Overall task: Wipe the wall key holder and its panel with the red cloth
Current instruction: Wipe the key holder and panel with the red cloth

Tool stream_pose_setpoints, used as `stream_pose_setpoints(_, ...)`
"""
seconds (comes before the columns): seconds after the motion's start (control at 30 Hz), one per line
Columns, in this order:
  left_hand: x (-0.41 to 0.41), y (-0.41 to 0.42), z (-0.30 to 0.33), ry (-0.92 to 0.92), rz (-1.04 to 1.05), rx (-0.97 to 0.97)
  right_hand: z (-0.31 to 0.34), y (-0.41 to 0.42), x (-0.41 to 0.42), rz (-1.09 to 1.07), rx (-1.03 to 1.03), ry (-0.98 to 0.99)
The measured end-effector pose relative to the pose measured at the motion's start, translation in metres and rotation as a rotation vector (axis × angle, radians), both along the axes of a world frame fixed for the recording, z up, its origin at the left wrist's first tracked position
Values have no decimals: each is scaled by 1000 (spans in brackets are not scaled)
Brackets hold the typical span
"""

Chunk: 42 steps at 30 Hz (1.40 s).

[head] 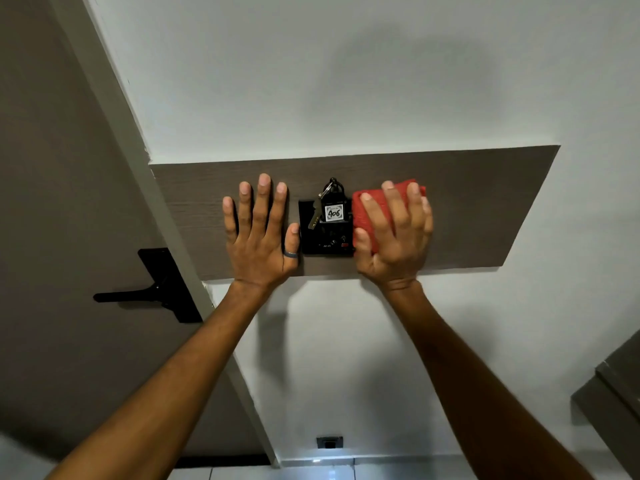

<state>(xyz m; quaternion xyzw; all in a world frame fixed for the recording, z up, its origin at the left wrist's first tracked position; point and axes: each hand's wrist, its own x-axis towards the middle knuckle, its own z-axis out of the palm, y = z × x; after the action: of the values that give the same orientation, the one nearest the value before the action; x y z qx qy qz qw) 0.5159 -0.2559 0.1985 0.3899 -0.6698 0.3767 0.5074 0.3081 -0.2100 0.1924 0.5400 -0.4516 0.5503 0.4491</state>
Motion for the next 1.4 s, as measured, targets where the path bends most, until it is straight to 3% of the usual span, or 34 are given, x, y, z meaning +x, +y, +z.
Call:
stream_pose_setpoints(0.1, -7, -2, 7, 86, 3, 22, -2, 0, 12, -35, -12, -324)
stream_pose_setpoints(0.13, -9, -2, 8, 89, 6, 21, -8, 0, 18, -38, -10, -334)
stream_pose_setpoints(0.23, -10, -2, 7, 78, -6, 7, -11, -1, -13, 10, 7, 70)
stream_pose_setpoints(0.27, -10, -4, 6, 81, 0, -2, -8, -1, -20, 21, 12, 55)
stream_pose_setpoints(0.37, -8, -5, 6, 99, -2, 12, -8, 2, 13, -17, 25, -250)
stream_pose_setpoints(0.5, -10, -2, 5, 89, -10, -4, -6, 2, 6, 30, 18, -9)
stream_pose_setpoints(0.63, -9, -4, 5, 89, 7, -9, -2, -6, 33, -10, 0, -334)
stream_pose_setpoints(0.83, -9, -5, 4, 89, 21, -20, -39, 10, -4, -10, 67, 23)
stream_pose_setpoints(1.07, -10, -7, 4, 86, 15, -42, -1, -5, 23, 11, 1, -210)
stream_pose_setpoints(1.27, -9, -4, 5, 89, 11, -40, -33, 5, -4, -39, 14, 47)
stream_pose_setpoints(1.4, -9, -7, 4, 82, 15, -37, -8, 2, 1, 36, 10, -13)
